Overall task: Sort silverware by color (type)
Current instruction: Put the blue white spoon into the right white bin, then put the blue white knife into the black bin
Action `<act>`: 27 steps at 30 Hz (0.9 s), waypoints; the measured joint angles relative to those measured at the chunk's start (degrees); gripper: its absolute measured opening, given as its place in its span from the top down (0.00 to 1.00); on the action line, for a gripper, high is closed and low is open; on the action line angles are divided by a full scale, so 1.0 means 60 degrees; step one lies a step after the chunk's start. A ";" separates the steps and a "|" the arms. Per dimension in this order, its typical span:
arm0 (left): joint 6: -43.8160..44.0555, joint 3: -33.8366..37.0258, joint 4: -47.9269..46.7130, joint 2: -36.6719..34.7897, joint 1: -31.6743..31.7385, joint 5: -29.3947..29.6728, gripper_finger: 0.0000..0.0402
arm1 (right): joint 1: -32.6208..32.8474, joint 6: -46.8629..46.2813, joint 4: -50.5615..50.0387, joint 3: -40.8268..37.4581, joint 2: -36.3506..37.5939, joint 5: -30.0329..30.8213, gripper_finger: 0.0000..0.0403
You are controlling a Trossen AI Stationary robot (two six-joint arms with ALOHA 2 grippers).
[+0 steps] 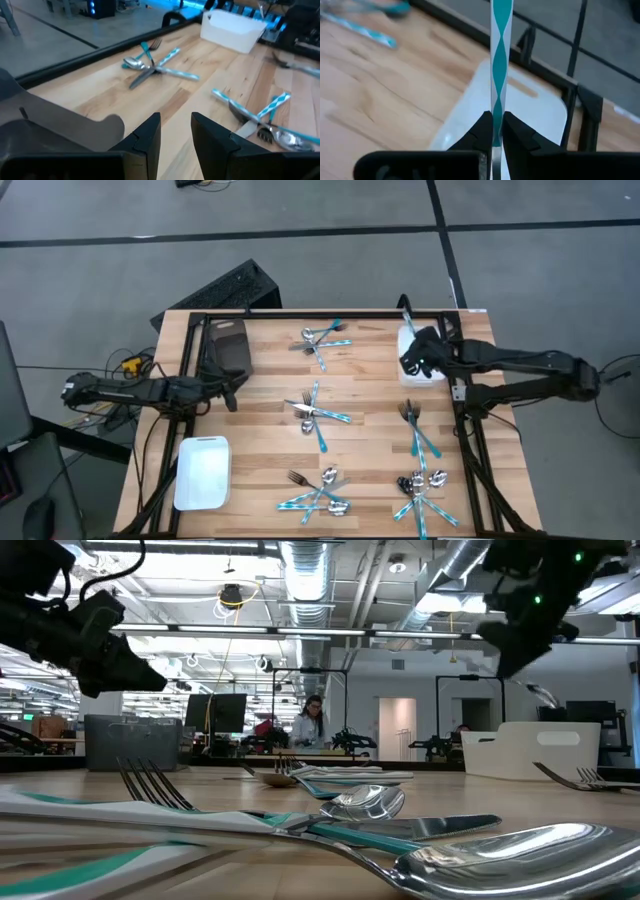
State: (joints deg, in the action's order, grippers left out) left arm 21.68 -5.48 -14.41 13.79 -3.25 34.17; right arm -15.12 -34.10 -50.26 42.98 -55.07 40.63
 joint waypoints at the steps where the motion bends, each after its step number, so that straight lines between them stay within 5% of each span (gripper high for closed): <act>1: 0.0029 0.0001 0.0000 0.0127 0.0000 -0.0002 0.76 | -0.0075 0.0002 -0.0011 -0.0122 -0.0014 -0.0041 0.84; 16: 0.0704 0.0029 0.0221 0.1586 0.0000 -0.0134 0.76 | -0.0105 0.0013 0.0634 -0.0651 0.0083 -0.0298 0.51; 27: 0.0364 0.0040 0.1528 0.2346 0.0004 -0.1827 0.76 | 0.2022 -0.0269 0.2411 -0.0651 0.0072 -0.0151 0.50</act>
State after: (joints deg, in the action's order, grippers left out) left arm 23.86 -5.23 -5.25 27.87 -3.22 23.21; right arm -2.99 -35.71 -35.79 39.07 -54.63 39.72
